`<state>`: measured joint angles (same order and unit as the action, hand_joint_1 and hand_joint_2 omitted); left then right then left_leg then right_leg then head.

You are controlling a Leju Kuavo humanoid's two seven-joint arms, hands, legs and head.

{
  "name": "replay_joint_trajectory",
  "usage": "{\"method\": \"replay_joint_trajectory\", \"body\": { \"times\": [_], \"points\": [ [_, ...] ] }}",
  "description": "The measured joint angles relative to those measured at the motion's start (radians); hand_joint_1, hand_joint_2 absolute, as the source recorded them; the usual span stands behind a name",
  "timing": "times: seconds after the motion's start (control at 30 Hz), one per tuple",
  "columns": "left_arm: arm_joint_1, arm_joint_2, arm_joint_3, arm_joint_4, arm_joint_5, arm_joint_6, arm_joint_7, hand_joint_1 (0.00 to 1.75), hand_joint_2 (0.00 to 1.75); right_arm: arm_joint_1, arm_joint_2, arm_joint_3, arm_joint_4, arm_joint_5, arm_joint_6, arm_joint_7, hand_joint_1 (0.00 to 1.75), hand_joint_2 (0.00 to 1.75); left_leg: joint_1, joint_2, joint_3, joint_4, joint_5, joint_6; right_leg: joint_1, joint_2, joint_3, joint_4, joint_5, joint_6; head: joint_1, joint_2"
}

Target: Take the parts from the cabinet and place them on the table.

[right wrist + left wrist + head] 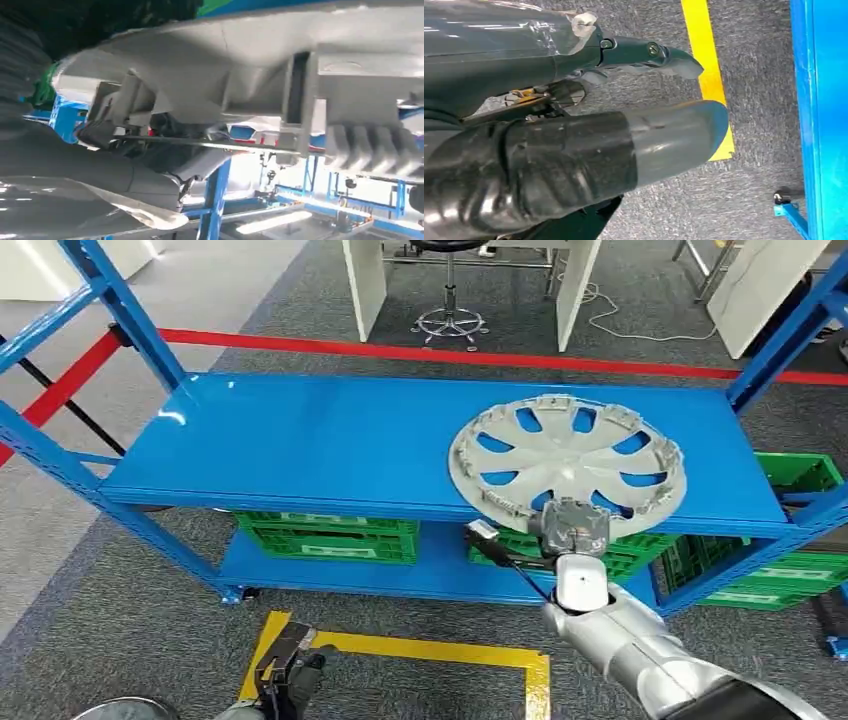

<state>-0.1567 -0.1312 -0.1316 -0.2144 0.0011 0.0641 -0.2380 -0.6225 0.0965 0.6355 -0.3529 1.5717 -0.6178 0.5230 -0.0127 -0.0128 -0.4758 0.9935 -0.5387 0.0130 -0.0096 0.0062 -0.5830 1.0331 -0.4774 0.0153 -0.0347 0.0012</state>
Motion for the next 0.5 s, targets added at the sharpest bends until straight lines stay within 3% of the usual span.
{"method": "replay_joint_trajectory", "body": {
  "times": [0.1,0.23,0.5],
  "points": [
    [0.001,-0.001,0.007,0.0,0.002,0.001,-0.007,0.0,0.0,0.03,-0.02,0.047,-0.069,0.0,-0.054,0.049,1.75,1.75,0.0,0.0,-0.001,0.0,0.0,0.0,0.0,-0.001,0.0,0.0,0.0,0.0,0.0,0.0],
    [0.001,-0.002,0.018,0.0,0.002,0.007,-0.013,0.0,0.0,0.048,-0.08,0.155,-0.231,-0.002,-0.063,0.154,1.75,1.75,0.0,0.0,-0.001,0.0,0.0,0.0,0.0,0.002,-0.001,0.0,0.0,0.0,0.0,0.0],
    [0.002,-0.002,0.024,0.0,0.002,0.015,-0.017,0.0,0.0,0.029,-0.184,0.28,-0.472,-0.002,-0.066,0.164,1.75,1.75,0.0,0.001,-0.002,0.0,0.0,0.0,0.0,0.001,-0.002,0.0,0.0,0.0,0.0,0.0]
  ]
}}
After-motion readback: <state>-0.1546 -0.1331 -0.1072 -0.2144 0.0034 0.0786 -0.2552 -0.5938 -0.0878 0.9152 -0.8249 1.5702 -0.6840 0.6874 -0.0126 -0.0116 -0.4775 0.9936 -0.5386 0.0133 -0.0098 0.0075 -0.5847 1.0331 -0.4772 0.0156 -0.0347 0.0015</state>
